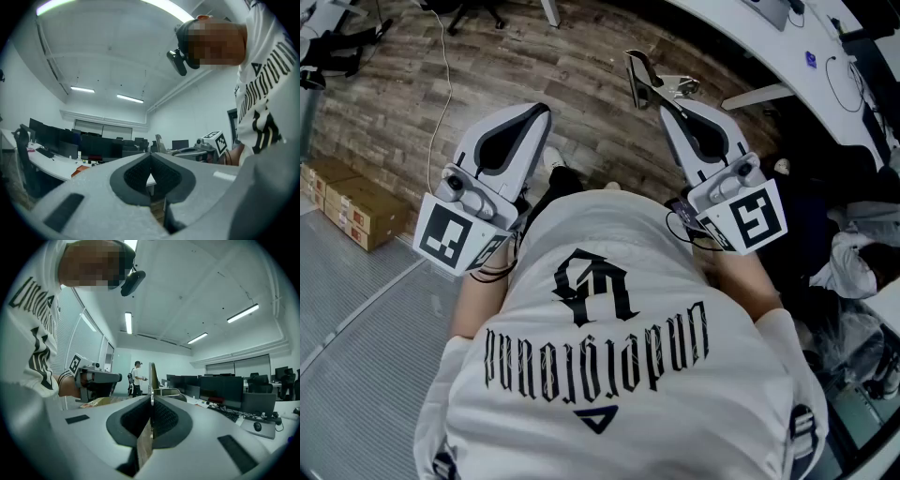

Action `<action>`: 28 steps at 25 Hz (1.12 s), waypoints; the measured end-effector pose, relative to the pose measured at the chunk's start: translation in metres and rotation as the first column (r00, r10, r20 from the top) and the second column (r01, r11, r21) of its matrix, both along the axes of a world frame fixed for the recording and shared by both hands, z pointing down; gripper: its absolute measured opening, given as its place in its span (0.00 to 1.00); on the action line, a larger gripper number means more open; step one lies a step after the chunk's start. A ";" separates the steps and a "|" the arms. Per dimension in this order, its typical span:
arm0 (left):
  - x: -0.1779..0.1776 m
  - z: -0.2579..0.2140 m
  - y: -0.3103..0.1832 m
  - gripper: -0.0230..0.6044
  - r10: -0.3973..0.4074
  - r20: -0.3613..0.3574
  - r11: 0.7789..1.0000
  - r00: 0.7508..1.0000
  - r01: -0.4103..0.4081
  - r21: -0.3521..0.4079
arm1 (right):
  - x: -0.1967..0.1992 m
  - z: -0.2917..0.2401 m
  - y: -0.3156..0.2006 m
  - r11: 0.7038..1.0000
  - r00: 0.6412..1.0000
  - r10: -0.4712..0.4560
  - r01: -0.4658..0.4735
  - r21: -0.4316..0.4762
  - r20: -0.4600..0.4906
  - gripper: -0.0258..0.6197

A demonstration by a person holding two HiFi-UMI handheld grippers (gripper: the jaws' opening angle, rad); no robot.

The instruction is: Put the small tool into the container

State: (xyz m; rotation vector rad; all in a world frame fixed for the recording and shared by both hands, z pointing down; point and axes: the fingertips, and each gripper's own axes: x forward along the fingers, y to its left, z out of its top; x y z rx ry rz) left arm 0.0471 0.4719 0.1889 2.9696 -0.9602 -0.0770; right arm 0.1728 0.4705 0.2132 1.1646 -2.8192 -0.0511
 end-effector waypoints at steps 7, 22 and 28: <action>-0.002 0.001 -0.008 0.06 0.000 0.004 1.000 1.000 0.001 -0.009 | -0.007 0.001 -0.013 1.000 1.000 -0.009 0.009 -0.011 0.001 0.06; -0.044 0.019 -0.066 0.06 0.018 -0.019 0.999 1.000 -0.019 -0.048 | -0.051 0.014 -0.073 0.999 1.000 0.005 -0.006 -0.033 -0.026 0.06; -0.087 0.015 -0.116 0.06 0.064 -0.020 0.997 0.998 -0.065 -0.035 | -0.094 0.011 -0.119 0.998 0.998 0.048 -0.049 -0.027 -0.036 0.06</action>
